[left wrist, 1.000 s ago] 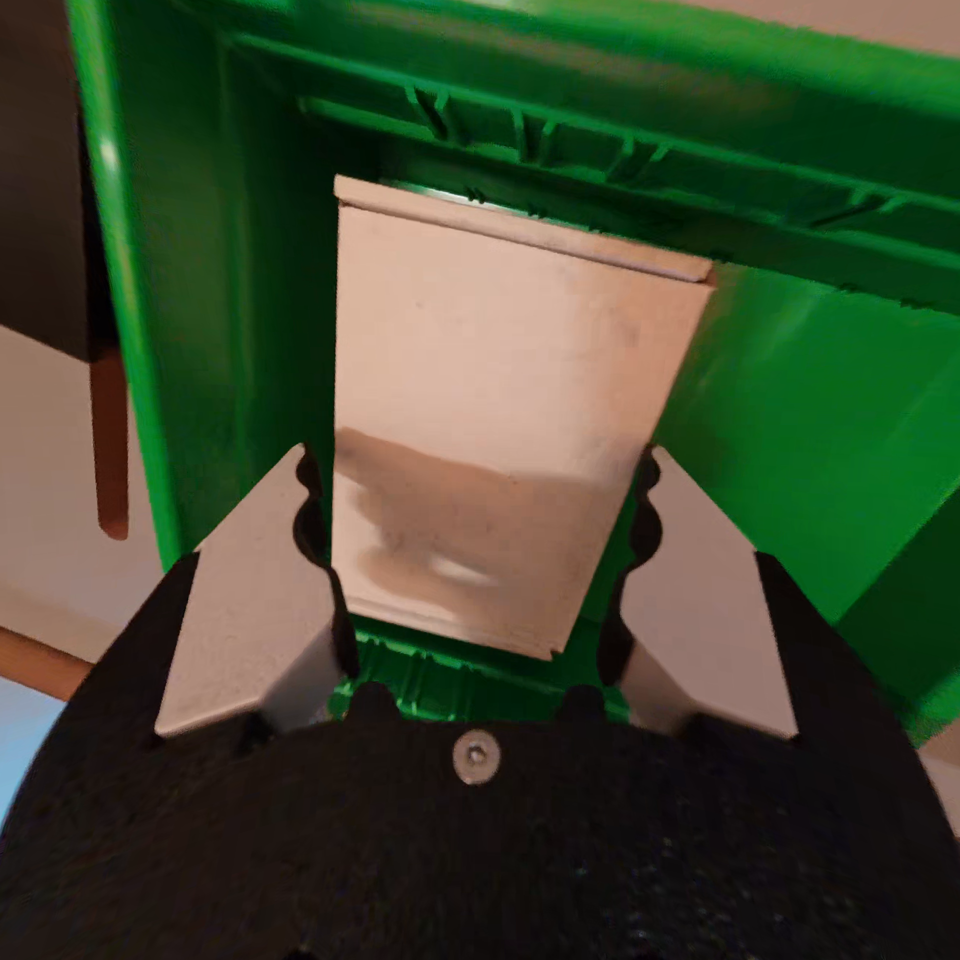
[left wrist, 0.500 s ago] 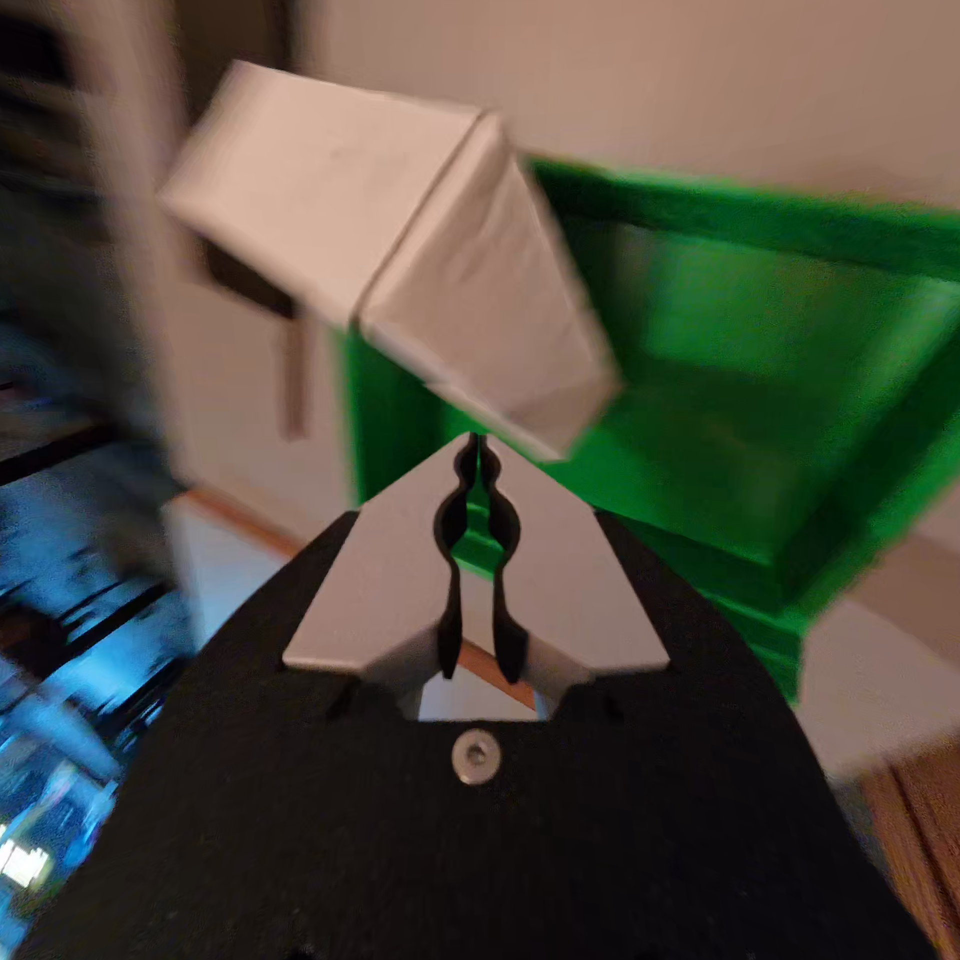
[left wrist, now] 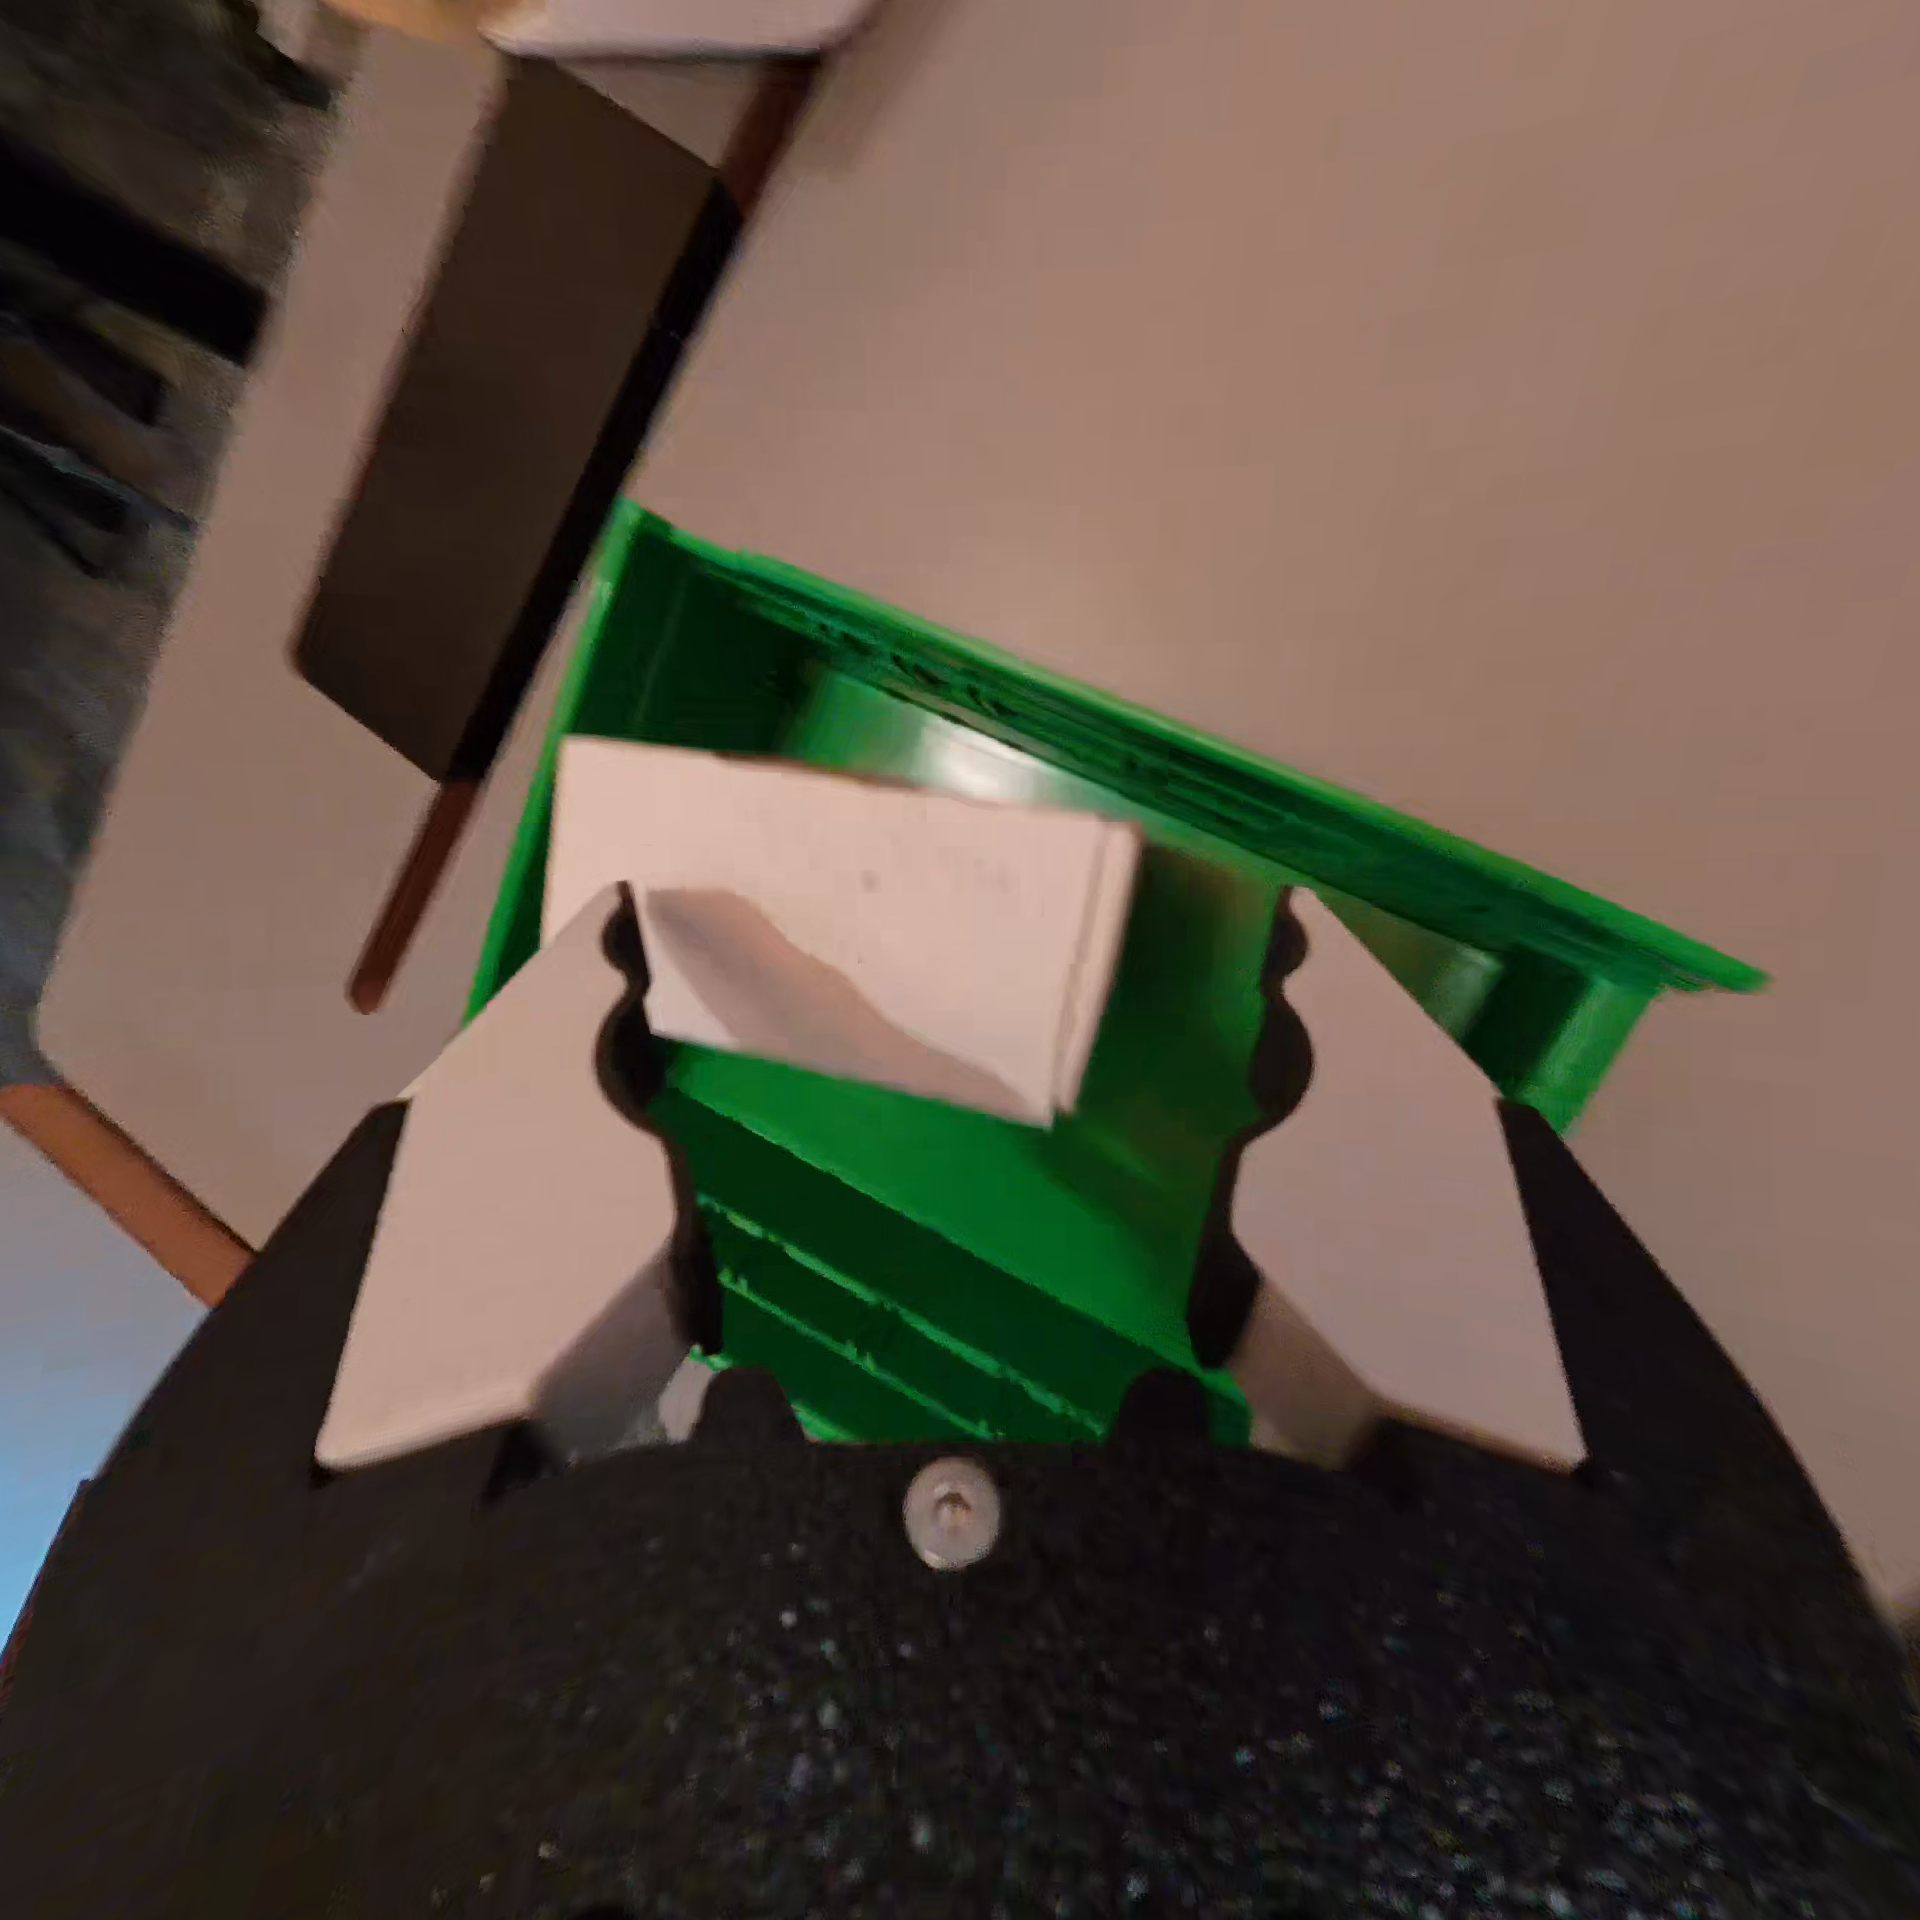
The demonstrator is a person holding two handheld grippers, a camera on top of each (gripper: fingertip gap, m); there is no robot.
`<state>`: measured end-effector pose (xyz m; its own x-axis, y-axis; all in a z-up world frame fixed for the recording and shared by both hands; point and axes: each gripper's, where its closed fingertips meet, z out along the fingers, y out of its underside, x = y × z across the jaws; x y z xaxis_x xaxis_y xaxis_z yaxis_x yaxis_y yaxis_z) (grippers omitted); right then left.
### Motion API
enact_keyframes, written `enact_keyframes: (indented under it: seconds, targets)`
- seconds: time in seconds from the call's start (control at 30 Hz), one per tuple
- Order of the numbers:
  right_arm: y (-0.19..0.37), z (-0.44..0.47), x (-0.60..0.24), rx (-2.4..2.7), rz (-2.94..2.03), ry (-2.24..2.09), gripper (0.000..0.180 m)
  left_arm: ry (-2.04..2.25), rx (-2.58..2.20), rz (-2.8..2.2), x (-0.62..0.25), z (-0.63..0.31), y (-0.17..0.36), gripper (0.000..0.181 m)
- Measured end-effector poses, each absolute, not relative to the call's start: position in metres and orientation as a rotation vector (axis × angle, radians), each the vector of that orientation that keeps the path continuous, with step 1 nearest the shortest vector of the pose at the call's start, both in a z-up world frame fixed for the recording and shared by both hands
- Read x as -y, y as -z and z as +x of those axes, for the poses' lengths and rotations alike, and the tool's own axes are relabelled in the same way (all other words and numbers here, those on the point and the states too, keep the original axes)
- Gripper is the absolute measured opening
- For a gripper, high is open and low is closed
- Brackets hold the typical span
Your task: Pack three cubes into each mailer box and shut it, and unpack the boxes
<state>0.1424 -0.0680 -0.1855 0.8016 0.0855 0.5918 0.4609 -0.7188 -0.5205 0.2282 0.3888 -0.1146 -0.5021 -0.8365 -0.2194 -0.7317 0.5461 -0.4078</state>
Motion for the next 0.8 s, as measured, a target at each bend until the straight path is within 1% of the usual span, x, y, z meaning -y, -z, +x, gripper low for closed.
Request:
enact_keyframes:
  seconds: [0.03,0.1,0.17,0.23,0.3,0.37,0.43,0.53,0.6,0.7,0.73,0.8]
  targets:
    - [0.189,0.142,0.077,0.392,-2.319,0.715,0.106,0.404,-2.323,-1.26,-0.392,0.235,0.115,0.119]
    - [0.194,0.147,0.091,0.329,-2.341,0.722,0.106,0.572,-2.186,-1.212,-0.391,0.246,0.11,0.122]
    - [0.198,0.149,0.1,0.269,-2.345,0.711,0.106,0.762,-2.055,-1.189,-0.389,0.248,0.104,0.121]
    - [0.203,0.148,0.105,0.244,-2.346,0.702,0.106,0.864,-1.94,-1.255,-0.398,0.243,0.106,0.121]
    - [0.211,0.146,0.109,0.236,-2.359,0.691,0.106,0.969,-1.825,-1.31,-0.402,0.241,0.107,0.131]
    - [0.216,0.147,0.111,0.231,-2.365,0.682,0.107,1.101,-1.719,-1.307,-0.401,0.243,0.102,0.13]
    - [0.218,0.148,0.108,0.211,-2.354,0.669,0.107,1.178,-1.593,-1.336,-0.406,0.246,0.093,0.124]
    - [0.219,0.151,0.105,0.189,-2.356,0.664,0.107,1.238,-1.452,-1.208,-0.409,0.244,0.075,0.125]
    - [0.221,0.151,0.108,0.199,-2.376,0.697,0.107,1.22,-1.464,-1.229,-0.411,0.244,0.088,0.126]
    - [0.223,0.145,0.11,0.214,-2.371,0.662,0.107,1.238,-1.517,-1.341,-0.411,0.248,0.121,0.127]
    - [0.223,0.145,0.109,0.203,-2.361,0.648,0.107,1.254,-1.5,-1.337,-0.413,0.249,0.125,0.13]
    - [0.223,0.145,0.11,0.182,-2.359,0.633,0.107,1.283,-1.483,-1.267,-0.412,0.252,0.131,0.131]
